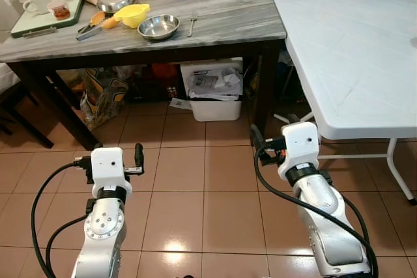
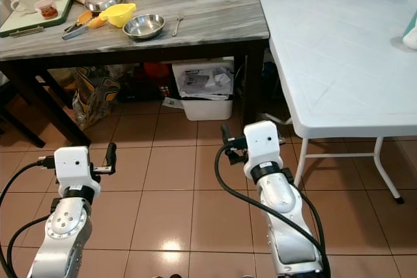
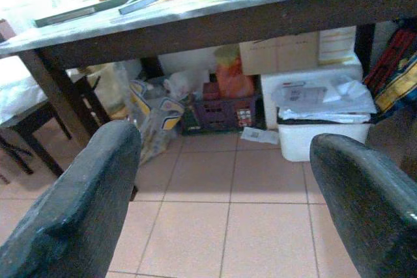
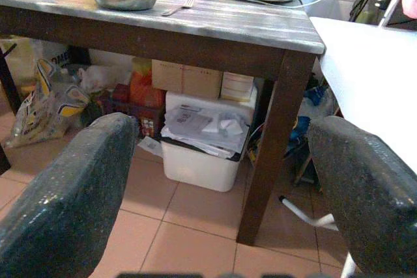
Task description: Setting the table
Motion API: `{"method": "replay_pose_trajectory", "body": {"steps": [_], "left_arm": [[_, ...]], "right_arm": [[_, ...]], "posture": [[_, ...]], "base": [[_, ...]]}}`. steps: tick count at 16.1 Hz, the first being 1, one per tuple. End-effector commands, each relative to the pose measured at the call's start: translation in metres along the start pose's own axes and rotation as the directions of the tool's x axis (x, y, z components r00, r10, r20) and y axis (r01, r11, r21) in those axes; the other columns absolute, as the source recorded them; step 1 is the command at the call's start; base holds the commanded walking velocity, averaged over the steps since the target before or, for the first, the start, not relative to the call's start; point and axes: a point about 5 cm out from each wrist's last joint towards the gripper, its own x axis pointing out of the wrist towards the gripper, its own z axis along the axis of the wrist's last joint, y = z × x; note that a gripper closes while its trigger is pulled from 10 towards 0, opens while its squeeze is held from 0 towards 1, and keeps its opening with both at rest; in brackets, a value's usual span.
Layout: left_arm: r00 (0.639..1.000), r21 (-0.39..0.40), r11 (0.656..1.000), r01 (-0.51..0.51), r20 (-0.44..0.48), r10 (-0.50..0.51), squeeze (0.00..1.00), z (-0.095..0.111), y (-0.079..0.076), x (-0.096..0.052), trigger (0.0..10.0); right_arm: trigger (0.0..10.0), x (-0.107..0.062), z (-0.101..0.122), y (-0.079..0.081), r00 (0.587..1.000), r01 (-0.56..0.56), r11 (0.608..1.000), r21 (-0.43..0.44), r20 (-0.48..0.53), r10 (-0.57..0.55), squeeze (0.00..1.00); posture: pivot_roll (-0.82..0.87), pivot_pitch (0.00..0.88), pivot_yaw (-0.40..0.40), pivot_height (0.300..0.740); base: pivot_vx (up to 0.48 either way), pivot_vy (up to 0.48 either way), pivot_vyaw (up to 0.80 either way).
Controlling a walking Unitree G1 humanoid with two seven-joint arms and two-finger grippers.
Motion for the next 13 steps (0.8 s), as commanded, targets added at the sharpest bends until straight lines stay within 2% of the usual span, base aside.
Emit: {"method": "replay_pose_trajectory", "body": {"steps": [1,9,13], "left_arm": [[1.000,0.008,1.000,-0.006,-0.006,0.006,0.00,-0.0001,0.0036,-0.0023,10.0],[0.999,-0.011,0.999,0.050,-0.008,-0.050,0.00,0.0002,-0.0014,-0.0052,10.0],[0.998,-0.011,0.998,0.057,-0.004,-0.057,0.00,0.0012,-0.0036,-0.0040,10.0]], "right_arm": [[10.0,-0.0011,-0.0007,0.0061,1.000,-0.026,1.000,0.011,0.000,0.027,0.00],[10.0,0.0014,-0.0010,0.0048,1.000,-0.026,1.000,0.005,0.002,0.026,0.00],[10.0,0.0020,0.0001,0.0039,1.000,-0.023,1.000,-0.003,0.005,0.023,0.00]], "posture": [[-0.23,0.126,0.099,0.740],[-0.23,0.127,0.101,0.740],[-0.23,0.126,0.101,0.740]], "base": [[0.000,0.000,0.00],[0.000,0.000,0.00],[0.000,-0.361,0.00]]}}
